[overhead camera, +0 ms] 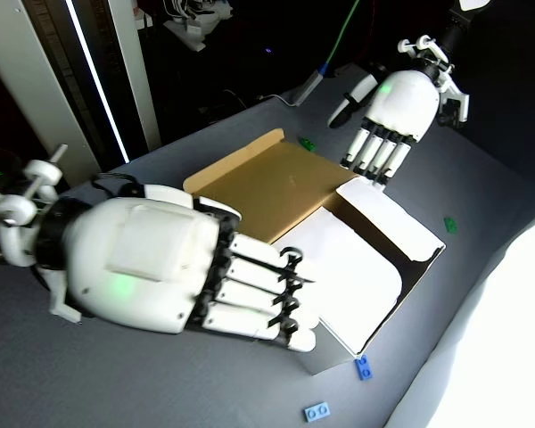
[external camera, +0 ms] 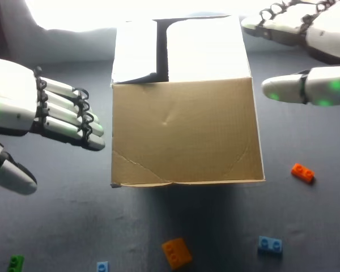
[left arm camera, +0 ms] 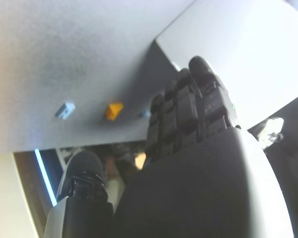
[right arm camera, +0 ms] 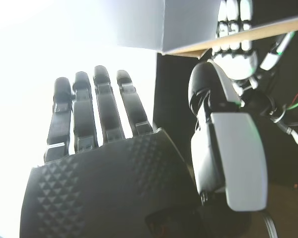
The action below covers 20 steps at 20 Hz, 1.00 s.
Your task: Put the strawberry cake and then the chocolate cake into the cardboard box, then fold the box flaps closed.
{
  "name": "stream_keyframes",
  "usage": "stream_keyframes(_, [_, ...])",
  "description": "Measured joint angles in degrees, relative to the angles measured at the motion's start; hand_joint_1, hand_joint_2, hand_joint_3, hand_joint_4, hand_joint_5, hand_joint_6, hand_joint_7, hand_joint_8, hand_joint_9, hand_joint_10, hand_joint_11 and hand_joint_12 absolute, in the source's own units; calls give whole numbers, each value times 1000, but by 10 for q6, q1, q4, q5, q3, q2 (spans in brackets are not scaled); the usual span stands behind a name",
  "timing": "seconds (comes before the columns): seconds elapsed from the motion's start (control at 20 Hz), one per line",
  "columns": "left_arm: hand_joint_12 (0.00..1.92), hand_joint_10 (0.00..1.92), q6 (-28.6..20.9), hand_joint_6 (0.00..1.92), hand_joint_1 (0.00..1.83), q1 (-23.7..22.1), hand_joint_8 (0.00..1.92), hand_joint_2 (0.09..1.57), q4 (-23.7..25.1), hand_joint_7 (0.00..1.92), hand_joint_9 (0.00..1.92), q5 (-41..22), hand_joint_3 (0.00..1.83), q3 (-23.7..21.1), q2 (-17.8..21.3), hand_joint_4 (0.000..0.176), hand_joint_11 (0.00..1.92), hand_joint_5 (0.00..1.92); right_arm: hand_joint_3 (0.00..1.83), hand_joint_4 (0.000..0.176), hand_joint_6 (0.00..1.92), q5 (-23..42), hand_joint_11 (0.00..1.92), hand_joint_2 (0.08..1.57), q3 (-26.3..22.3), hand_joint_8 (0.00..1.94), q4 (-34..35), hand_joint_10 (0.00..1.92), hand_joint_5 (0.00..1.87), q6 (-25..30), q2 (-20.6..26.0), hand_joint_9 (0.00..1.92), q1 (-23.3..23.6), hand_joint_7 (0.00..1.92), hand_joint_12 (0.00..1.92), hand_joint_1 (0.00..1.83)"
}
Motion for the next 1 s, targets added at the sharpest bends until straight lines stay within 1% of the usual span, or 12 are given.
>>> stream_keyframes(0.05, [604, 1, 2, 1, 0, 7, 1, 1246, -1, 143, 155, 1, 0, -9, 3, 0, 0, 102, 0, 0, 4, -4, 0, 1252, -12, 3, 0, 0, 116, 8, 21, 150, -1, 181, 335, 0])
stream_keyframes(0.1, [612, 4, 4, 4, 0, 12, 4, 1244, 0, 156, 164, 0, 0, -15, 4, 0, 0, 111, 0, 0, 5, -2, 0, 1252, -21, 2, 0, 3, 123, 22, 37, 160, -7, 185, 375, 0])
stream_keyframes(0.2, [616, 4, 6, 1, 0, 23, 2, 1244, -8, 153, 164, -3, 0, -28, 7, 1, 0, 105, 0, 0, 2, -1, 0, 1251, -47, 2, 0, 4, 111, 55, 81, 145, -23, 171, 325, 0])
stream_keyframes(0.3, [617, 3, 9, 1, 0, 31, 2, 1244, -16, 153, 164, -1, 0, -43, 10, 1, 0, 105, 0, 0, 1, -20, 0, 1251, -55, 2, 3, 4, 110, 79, 110, 145, -26, 170, 321, 0])
stream_keyframes(0.4, [617, 3, 12, 1, 0, 40, 1, 1244, -27, 153, 164, 3, 0, -62, 11, 1, 0, 105, 0, 0, 1, -49, 0, 1251, -58, 2, 44, 4, 110, 81, 130, 145, -25, 170, 319, 0])
stream_keyframes(0.45, [618, 3, 15, 1, 0, 42, 1, 1244, -26, 153, 164, 7, 0, -75, 13, 1, 0, 105, 0, 0, 1, -71, 0, 1251, -58, 2, 61, 3, 110, 81, 136, 145, -21, 170, 318, 0])
stream_keyframes(0.5, [650, 7, 17, 4, 0, 47, 4, 1241, -35, 165, 179, 10, 0, -84, 16, 1, 0, 116, 0, 0, 3, -76, 0, 1249, -58, 4, 62, 6, 118, 74, 138, 158, -22, 182, 361, 0])
stream_keyframes(0.6, [656, 6, 17, 4, 0, 49, 2, 1246, -46, 164, 178, 16, 1, -97, 18, 4, 0, 117, 0, 0, 1, -73, 0, 1252, -58, 2, 61, 3, 114, 52, 138, 141, -25, 173, 350, 0])
stream_keyframes(0.75, [657, 5, 17, 3, 0, 49, 1, 1243, -62, 162, 177, 24, 0, -122, 23, 4, 0, 117, 1, 0, 0, -59, 0, 1253, -58, 1, 61, 2, 113, 45, 135, 137, -30, 170, 346, 0])
stream_keyframes(0.8, [635, 3, 16, 1, 0, 45, 0, 1245, -63, 160, 177, 23, 0, -129, 26, 6, 0, 112, 2, 0, 3, -59, 0, 1256, -58, 3, 60, 4, 118, 45, 134, 144, -30, 176, 348, 0])
stream_keyframes(0.95, [621, 1, 9, 5, 0, 21, 1, 1242, -75, 164, 178, 24, 0, -132, 29, 2, 0, 131, 0, 0, 1, -59, 0, 1252, -58, 5, 61, 3, 118, 43, 133, 146, -30, 168, 385, 0])
stream_keyframes(1.0, [641, 3, -1, 8, 0, 12, 4, 1241, -76, 177, 186, 24, 0, -131, 29, 2, 0, 146, 0, 0, 1, -59, 0, 1249, -58, 5, 61, 3, 118, 41, 132, 145, -30, 171, 385, 0])
